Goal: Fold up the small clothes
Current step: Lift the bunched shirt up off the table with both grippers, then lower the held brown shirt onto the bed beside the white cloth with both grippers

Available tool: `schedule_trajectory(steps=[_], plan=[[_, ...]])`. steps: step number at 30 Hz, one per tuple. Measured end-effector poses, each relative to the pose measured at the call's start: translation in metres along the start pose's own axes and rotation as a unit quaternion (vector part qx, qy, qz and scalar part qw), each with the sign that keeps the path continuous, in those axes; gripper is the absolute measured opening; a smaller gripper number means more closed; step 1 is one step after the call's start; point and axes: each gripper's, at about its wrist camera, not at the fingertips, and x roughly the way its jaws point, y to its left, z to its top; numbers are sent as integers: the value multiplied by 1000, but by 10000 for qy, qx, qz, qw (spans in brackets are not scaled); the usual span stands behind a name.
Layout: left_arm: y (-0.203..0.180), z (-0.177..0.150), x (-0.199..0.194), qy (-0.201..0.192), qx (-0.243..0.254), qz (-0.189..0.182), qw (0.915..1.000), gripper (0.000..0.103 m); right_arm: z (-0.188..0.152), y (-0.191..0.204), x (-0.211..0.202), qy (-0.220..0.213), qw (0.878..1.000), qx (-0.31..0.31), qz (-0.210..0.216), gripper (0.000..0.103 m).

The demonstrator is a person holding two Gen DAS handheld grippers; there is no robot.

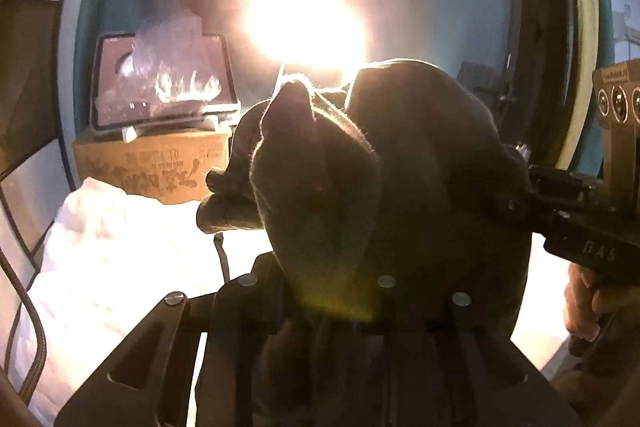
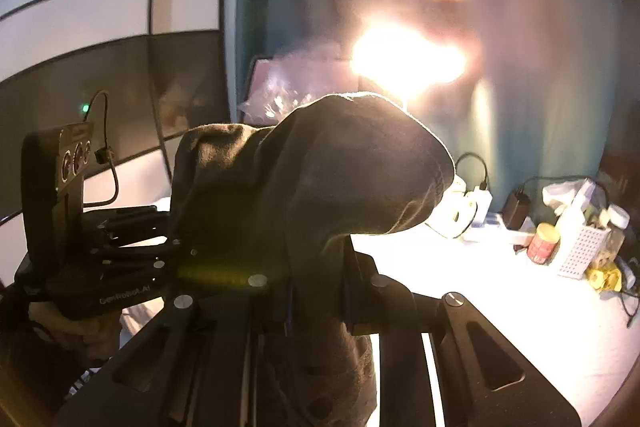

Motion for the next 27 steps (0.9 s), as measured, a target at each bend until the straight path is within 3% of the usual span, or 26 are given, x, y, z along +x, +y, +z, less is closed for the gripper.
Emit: schedule_trajectory(steps=[15,23,27], plan=[[29,-10,90,1203,-203,70,9925,22,-21,-50,101,977,9940,449,221,19],[48,-28,132,1968,-407,151,9795,23,-43,-78,155,1612,9816,860,560,19],[52,-31,140,2167,-452,162,9751,26,-55,-88,175,1834,9764,946,634,19]])
